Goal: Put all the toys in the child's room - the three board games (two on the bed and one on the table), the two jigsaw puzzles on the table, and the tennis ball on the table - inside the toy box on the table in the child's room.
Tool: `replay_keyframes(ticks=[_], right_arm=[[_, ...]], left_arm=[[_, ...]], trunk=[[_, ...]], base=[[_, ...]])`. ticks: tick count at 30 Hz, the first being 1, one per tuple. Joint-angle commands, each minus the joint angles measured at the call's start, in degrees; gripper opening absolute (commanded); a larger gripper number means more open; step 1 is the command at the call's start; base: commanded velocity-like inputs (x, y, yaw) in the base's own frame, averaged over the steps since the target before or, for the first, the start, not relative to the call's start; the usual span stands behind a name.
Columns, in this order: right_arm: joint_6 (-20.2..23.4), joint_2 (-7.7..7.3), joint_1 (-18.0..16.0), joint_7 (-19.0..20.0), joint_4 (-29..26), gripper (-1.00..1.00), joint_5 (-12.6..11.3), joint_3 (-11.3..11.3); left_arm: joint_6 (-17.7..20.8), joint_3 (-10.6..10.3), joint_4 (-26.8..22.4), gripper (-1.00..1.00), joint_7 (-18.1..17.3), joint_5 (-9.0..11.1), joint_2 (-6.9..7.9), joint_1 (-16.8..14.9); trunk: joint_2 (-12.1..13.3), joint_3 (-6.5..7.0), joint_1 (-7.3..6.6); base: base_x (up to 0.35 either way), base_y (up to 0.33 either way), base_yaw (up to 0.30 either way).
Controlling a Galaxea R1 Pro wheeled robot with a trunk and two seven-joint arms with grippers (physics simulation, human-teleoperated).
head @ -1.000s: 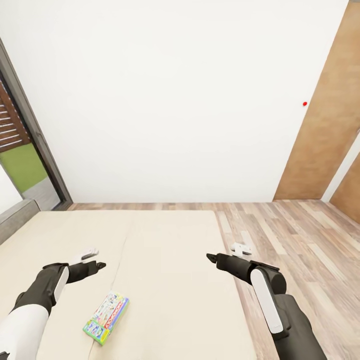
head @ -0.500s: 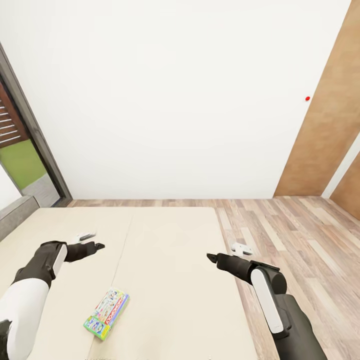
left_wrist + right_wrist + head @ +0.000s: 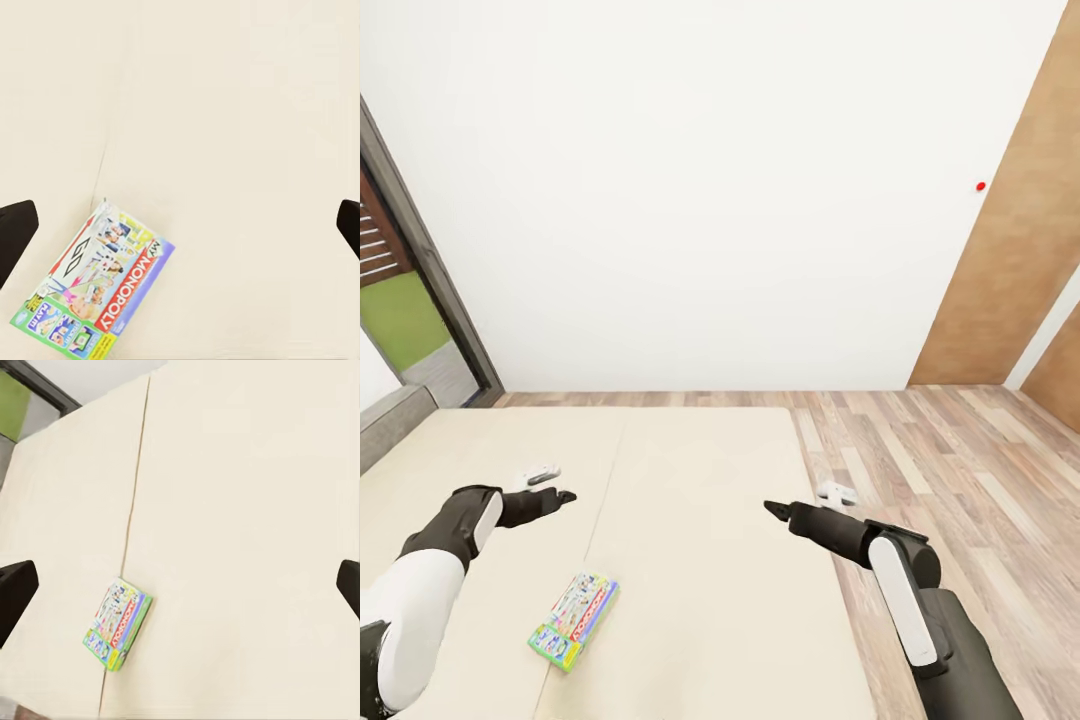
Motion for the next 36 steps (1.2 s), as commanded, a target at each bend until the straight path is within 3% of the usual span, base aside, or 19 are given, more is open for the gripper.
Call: replay_keyframes(ticks=[1,3,6,12,16,24,33,36], right_arm=[[0.4,-0.07,0.0,3.6,-0.1,1.00,-0.6,-0.5],[0.7,-0.18,0.0,7.0,-0.1,1.00,-1.6,-1.2],[1.5,-1.34,0.1,16.6,-0.2,1.00,-3.1,-3.3],[1.7,-3.19,0.1,26.7,-0.2,1.00,-3.3,-4.7],[1.6,-3.65,0.1,29.0,-0.2,1.00,-3.2,-5.0],[1.2,-3.72,0.1,29.9,0.1,1.00,-3.1,-5.0],[1.2,-3.84,0.1,30.1,0.0,1.00,-3.1,-5.2],[1.2,-3.81,0.1,30.1,0.0,1.00,-3.1,-5.2]], left_arm=[[0.0,-0.5,0.1,1.00,-0.5,-0.5,-0.03,-0.1],[-0.1,-1.7,0.3,1.00,-0.6,-0.4,0.01,-0.1],[-0.3,-3.6,0.4,1.00,-1.5,-0.3,0.06,-0.1],[-0.4,-4.5,0.4,1.00,-3.8,-0.2,0.13,-0.1],[-0.4,-4.7,0.1,1.00,-5.4,-0.2,0.13,-0.1],[0.3,-4.8,-3.8,1.00,-8.6,-0.2,0.13,-0.1],[1.6,-4.9,-4.6,1.00,-8.8,-0.3,0.00,-0.1],[3.5,-4.8,-4.9,1.00,-8.7,-0.4,0.03,-0.1]], trunk=[[-0.1,-0.22,0.03],[-0.1,-0.41,0.03],[-0.1,-0.69,0.03],[-0.1,-1.26,0.03],[-0.1,-1.63,0.03],[-0.1,-2.39,0.03],[-0.1,-3.24,0.03],[-0.1,-3.52,0.03]], base=[[0.000,0.000,0.000],[0.000,0.000,0.000],[0.000,0.000,0.000],[0.000,0.000,0.000],[0.000,0.000,0.000],[0.000,0.000,0.000],[0.000,0.000,0.000],[0.000,0.000,0.000]])
